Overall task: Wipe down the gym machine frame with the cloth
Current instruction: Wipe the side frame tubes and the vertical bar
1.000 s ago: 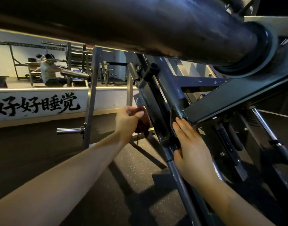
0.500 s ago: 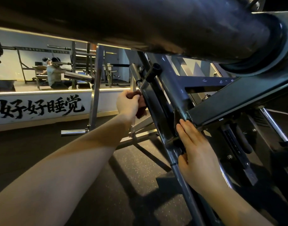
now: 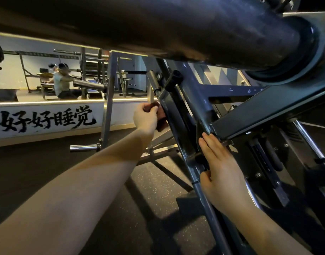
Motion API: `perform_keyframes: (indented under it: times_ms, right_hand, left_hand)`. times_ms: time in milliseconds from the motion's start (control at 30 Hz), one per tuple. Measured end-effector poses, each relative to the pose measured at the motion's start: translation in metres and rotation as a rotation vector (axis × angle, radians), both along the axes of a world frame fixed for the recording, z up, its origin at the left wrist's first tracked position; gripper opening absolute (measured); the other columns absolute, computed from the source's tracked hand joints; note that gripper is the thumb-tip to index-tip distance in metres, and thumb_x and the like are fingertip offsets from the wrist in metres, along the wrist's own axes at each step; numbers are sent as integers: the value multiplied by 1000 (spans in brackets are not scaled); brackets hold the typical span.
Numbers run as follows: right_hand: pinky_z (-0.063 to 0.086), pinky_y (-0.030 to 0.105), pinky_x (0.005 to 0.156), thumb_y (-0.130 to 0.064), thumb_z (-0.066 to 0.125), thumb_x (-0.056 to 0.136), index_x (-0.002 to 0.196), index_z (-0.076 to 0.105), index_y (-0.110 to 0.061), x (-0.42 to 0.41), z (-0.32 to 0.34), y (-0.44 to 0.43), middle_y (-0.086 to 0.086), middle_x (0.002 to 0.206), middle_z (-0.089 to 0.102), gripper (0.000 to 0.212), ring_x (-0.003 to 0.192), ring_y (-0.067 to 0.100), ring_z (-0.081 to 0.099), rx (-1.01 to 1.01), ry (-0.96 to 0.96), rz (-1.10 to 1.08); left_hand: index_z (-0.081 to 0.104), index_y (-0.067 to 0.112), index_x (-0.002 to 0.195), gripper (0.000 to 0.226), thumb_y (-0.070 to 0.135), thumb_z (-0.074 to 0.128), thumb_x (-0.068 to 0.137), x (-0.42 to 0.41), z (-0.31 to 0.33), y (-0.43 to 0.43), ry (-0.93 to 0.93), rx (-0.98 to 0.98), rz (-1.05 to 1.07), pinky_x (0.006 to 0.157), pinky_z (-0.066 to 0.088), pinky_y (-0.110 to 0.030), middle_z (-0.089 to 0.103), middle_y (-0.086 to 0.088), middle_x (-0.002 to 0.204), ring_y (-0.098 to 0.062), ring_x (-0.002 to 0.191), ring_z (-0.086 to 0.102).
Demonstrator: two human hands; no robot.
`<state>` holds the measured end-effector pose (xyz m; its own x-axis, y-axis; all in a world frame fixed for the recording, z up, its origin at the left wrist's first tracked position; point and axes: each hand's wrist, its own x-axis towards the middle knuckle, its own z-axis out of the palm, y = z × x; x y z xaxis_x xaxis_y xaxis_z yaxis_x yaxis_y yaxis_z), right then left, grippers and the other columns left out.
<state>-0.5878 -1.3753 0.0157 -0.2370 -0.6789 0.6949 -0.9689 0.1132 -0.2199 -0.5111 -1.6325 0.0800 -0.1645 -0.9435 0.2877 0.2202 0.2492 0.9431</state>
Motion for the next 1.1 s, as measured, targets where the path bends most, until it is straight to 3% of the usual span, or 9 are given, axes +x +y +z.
perform_keyframes:
  times_ms: [100, 400, 500, 567, 667, 733, 833, 967, 1100]
  right_hand:
    - [23, 38, 122, -2, 70, 81, 154, 40, -19, 1, 2, 2, -7, 163, 29, 81, 152, 10, 21, 19, -17, 12]
    - [24, 37, 120, -1, 72, 80, 152, 42, -19, 2, 3, 2, -8, 162, 30, 80, 150, 9, 23, 8, -22, 8]
    - [25, 38, 121, -1, 71, 80, 153, 41, -19, 1, 5, 4, -6, 163, 31, 80, 151, 11, 24, 24, -5, 21]
    - [21, 35, 121, 0, 72, 82, 153, 41, -19, 2, 6, 5, -8, 162, 29, 80, 151, 9, 23, 30, -13, 22]
    - [19, 33, 121, -1, 73, 82, 152, 41, -19, 4, 6, 4, -13, 159, 25, 79, 150, 7, 21, 17, -32, 11]
    - [18, 33, 120, 0, 73, 81, 152, 42, -19, 4, 5, 2, -14, 158, 25, 80, 150, 7, 21, 8, -24, 9]
    - [21, 36, 121, 0, 72, 80, 152, 42, -18, 2, 2, 0, -8, 160, 31, 81, 150, 9, 23, -7, -24, 6]
    - [22, 37, 122, -1, 69, 82, 153, 41, -18, 3, 1, 0, -5, 163, 33, 79, 151, 8, 21, -12, -34, 19]
    - [18, 37, 124, -2, 68, 83, 155, 37, -18, 2, 1, 0, -5, 164, 30, 80, 153, 9, 18, 10, -36, 14]
  left_hand:
    - [62, 25, 108, 12, 22, 68, 97, -1, -20, 12, -48, 7, 13, 99, 56, -45, 64, 4, 104, -20, 105, 63]
    - [60, 21, 123, 29, 25, 69, 96, 11, -1, 2, 72, 120, -111, 89, 61, -52, 63, -7, 118, -29, 108, 65]
    - [61, 19, 119, 24, 27, 67, 98, 22, -18, 6, -105, 52, -112, 94, 59, -45, 64, -5, 112, -25, 107, 65]
    - [59, 16, 122, 27, 28, 66, 99, 32, -16, 2, -223, 0, -49, 84, 59, -36, 62, -2, 106, -21, 100, 63]
    - [54, 18, 124, 25, 24, 62, 101, 48, 5, -2, -170, -8, 63, 68, 53, -27, 57, 2, 103, -13, 93, 58]
    - [53, 20, 123, 25, 20, 63, 100, 48, 20, -2, -110, -88, 136, 83, 53, -26, 58, 6, 106, -10, 102, 58]
    - [55, 20, 118, 23, 11, 64, 98, 37, 31, 7, -97, -221, 153, 83, 49, -19, 54, 16, 98, -3, 97, 54]
    - [60, 25, 114, 25, 10, 67, 96, 7, 10, 25, -189, -287, 35, 108, 47, -37, 63, 11, 111, -11, 116, 58]
    - [65, 23, 112, 21, 13, 70, 94, 14, -14, 29, -204, -317, -80, 95, 57, -34, 69, 6, 115, -14, 112, 66]
